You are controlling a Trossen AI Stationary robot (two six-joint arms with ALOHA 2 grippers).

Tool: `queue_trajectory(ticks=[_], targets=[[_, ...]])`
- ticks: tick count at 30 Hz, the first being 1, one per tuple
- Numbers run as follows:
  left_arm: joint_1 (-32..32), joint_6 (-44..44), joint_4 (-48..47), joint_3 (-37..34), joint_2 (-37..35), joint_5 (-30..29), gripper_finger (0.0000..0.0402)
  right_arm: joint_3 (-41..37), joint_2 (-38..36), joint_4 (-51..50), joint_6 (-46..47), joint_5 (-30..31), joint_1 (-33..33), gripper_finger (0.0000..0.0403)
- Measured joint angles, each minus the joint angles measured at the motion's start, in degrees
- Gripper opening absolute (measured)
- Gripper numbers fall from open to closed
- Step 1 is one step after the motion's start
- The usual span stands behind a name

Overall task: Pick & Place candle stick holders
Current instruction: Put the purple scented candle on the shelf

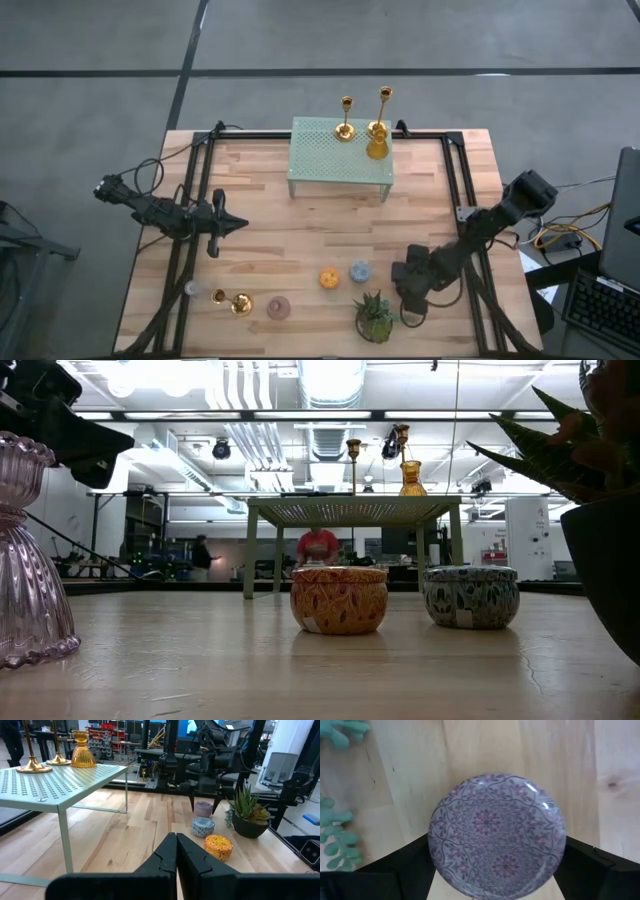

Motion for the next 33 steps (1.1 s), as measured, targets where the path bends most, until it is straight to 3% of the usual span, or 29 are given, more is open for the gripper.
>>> queue_trajectory(ticks=[12,33], targets=[[0.02,0.00,0.00,0.00,-0.02,-0.02,0.0005,1.24,0.94,1.26,-0.29,3.09,0.18,0.0327],[0.01,-0.02,0.00,0.00,0.00,-0.02,0.0005,1.43,1.11,1.22,0.45,3.01,0.20,0.0327]])
